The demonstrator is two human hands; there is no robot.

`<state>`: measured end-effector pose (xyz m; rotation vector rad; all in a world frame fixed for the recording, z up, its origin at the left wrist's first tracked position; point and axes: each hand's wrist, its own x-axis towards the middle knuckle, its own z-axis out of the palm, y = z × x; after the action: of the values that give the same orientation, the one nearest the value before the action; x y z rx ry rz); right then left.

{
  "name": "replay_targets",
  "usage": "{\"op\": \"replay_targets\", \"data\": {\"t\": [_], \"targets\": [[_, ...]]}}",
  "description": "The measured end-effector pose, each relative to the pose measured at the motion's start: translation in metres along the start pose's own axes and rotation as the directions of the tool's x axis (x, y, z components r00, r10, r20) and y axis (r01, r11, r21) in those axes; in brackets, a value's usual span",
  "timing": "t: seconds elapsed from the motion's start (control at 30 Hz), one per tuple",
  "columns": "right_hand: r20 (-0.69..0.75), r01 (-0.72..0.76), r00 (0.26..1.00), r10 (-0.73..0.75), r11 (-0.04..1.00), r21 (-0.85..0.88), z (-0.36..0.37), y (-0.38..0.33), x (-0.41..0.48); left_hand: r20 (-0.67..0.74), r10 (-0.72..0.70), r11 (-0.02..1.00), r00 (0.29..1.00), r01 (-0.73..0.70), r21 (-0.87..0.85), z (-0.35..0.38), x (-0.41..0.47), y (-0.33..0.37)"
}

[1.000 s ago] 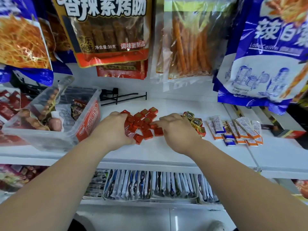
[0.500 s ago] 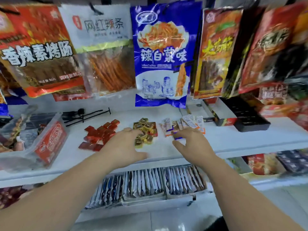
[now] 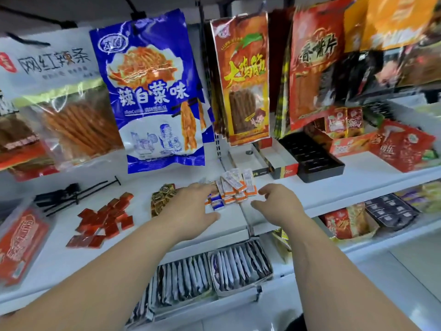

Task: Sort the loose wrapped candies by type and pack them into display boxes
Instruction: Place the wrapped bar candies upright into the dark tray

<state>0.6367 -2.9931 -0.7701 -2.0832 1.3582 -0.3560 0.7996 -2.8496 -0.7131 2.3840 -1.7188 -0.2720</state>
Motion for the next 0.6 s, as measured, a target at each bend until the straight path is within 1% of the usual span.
{"op": "replay_targets", "data": {"t": [0.1,0.2,0.3,0.4,0.5,0.6], "targets": [[0.013,0.018,1.0,-0.019,1.0,0.011,0.005,0.005,0.004,-0.006,0.016,0.999,1.0,-0.016,-0.033,0.016,0.021,0.0],[-0.009,0.076,0.997,-0.076,0.997,0.019,0.011,-0.002,0.011,-0.06,0.007,0.999,0.998,-0.009,-0.047,0.032,0.042,-0.004],[-0.034,0.124,0.992,-0.123,0.992,0.025,0.022,-0.012,0.021,-0.116,0.003,1.0,0.993,-0.003,-0.002,0.044,0.061,-0.012],[-0.073,0.154,0.986,-0.152,0.988,0.023,0.034,-0.018,0.031,-0.043,0.039,0.998,0.998,-0.036,0.054,0.054,0.075,-0.025],[-0.113,0.152,0.982,-0.153,0.988,-0.016,0.043,-0.02,0.037,0.034,0.08,0.996,0.996,-0.082,0.047,0.062,0.083,-0.034],[-0.135,0.157,0.976,-0.169,0.983,-0.098,0.046,-0.022,0.042,0.019,0.156,0.987,0.988,-0.156,0.028,0.065,0.088,-0.038]]}}
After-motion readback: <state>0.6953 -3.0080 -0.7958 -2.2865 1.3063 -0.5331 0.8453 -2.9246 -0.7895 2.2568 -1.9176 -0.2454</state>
